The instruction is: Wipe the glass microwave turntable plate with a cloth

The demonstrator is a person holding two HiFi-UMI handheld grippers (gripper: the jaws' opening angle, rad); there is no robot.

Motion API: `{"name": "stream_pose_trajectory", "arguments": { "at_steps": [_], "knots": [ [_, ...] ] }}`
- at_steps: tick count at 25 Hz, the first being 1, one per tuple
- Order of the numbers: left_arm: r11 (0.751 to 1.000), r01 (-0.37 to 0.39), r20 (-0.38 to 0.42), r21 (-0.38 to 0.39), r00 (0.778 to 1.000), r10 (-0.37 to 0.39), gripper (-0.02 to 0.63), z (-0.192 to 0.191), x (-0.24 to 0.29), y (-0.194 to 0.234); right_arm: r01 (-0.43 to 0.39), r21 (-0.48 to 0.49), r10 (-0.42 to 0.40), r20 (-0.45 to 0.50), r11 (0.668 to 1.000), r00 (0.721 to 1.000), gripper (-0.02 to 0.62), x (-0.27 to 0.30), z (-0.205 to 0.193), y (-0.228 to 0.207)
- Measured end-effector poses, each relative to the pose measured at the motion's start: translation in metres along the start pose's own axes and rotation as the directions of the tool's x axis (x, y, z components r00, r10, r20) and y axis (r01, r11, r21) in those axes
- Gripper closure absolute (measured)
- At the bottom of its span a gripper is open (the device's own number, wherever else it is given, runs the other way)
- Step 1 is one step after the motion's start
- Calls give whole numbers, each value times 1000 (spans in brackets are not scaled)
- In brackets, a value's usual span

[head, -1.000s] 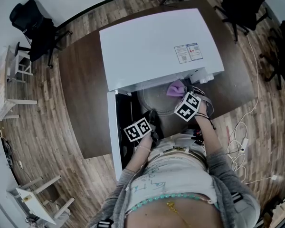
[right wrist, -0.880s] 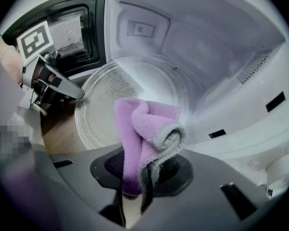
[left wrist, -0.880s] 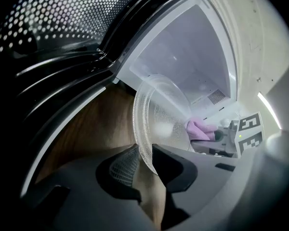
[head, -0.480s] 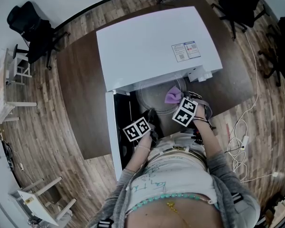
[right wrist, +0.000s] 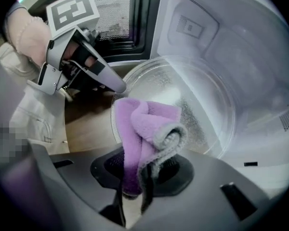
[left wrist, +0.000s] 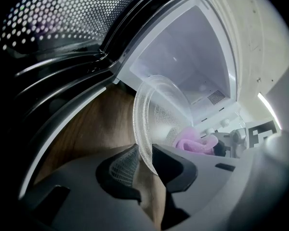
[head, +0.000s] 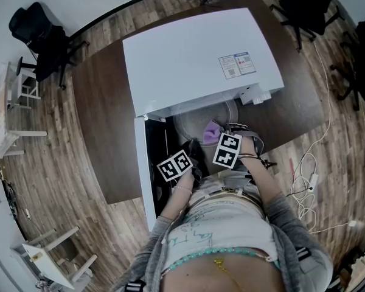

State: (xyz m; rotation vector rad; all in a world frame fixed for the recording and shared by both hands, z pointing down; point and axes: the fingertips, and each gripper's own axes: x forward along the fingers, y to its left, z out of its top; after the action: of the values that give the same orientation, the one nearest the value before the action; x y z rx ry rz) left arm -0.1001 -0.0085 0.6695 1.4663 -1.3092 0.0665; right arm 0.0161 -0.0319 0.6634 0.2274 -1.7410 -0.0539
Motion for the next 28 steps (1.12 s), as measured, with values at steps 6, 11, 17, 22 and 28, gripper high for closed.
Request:
{"name": "stream_pose_trajectory", "arguments": {
  "at_steps": [6,11,17,22,28],
  "knots": [
    [1000,3,12,-11,1000,-3,507,0,0,-1,-43,-77,46,36,996,998,480,3,24,13],
    [1000,6,12,-13,1000,-6,508,0,1,0,-41,-126,45,27,991,999,480,5,31,15],
    [1000,13,7,-18,1000,-13,508,0,0,-1,-56,-139,62,38,989,997,480,4,31,15],
    [999,22,3,-33,1000,-22,509,0,1,0,-20,-144,32,78,989,996,480,-1,29,7],
    [995,51,7,-90,999,-50,525,-2,0,-1,-5,8,4,172,1000,985,480,-19,10,-17]
  ]
}}
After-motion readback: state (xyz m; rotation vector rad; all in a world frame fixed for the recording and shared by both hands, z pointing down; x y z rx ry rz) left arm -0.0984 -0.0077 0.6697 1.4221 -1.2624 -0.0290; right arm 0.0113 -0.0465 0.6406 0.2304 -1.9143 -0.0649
